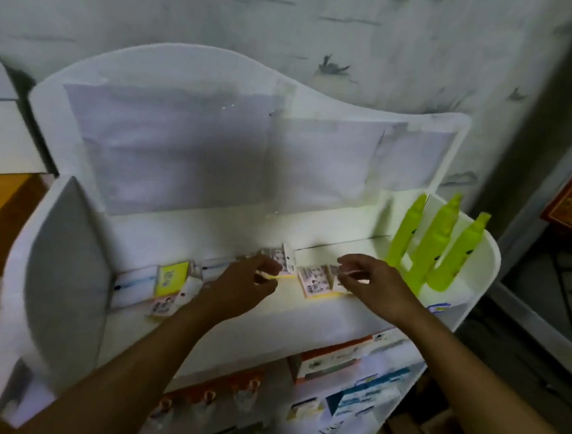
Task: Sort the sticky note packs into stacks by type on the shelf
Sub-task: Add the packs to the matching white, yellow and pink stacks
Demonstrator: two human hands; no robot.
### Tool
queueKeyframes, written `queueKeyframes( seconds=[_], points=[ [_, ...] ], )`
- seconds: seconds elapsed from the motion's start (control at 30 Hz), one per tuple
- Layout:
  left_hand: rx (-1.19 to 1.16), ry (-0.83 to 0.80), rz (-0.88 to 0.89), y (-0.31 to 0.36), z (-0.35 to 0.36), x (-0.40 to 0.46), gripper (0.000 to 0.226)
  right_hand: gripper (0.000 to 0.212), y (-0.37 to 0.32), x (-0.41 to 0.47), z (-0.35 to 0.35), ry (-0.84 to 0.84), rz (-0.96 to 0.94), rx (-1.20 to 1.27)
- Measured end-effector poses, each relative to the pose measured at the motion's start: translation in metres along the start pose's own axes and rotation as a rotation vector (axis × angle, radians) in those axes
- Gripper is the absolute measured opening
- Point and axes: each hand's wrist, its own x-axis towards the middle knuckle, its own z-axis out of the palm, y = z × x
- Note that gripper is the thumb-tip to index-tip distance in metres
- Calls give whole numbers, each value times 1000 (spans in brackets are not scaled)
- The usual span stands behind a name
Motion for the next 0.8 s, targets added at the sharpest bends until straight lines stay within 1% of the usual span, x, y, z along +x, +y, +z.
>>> queueKeyframes(
  seconds=[0.13,0.3,0.4,0.47,0.57,0.67,0.73,0.8],
  points=[
    [59,-28,-69,1,18,25,26,27,35,30,-6,-24,16,16],
    [155,-13,-143,3,39,42,32,36,70,64,-8,-127,-3,-57],
    [245,12,-120,-11,50,48,32,42,89,73,-3,-193,-8,-109],
    [299,1,-76,-15,58,52,33,46,97,76,0,-229,-11,-153],
    [383,-64,-33,-18,68,61,39,56,106,80,5,-288,-15,-172],
    [560,-173,-131,-24,74,63,48,71,112,84,9,-331,-27,-244],
    [600,-199,-176,-30,76,65,50,69,115,87,9,-319,-52,-278],
    [626,-222,-169,-32,79,65,52,66,119,89,9,-286,-58,-288]
  ],
)
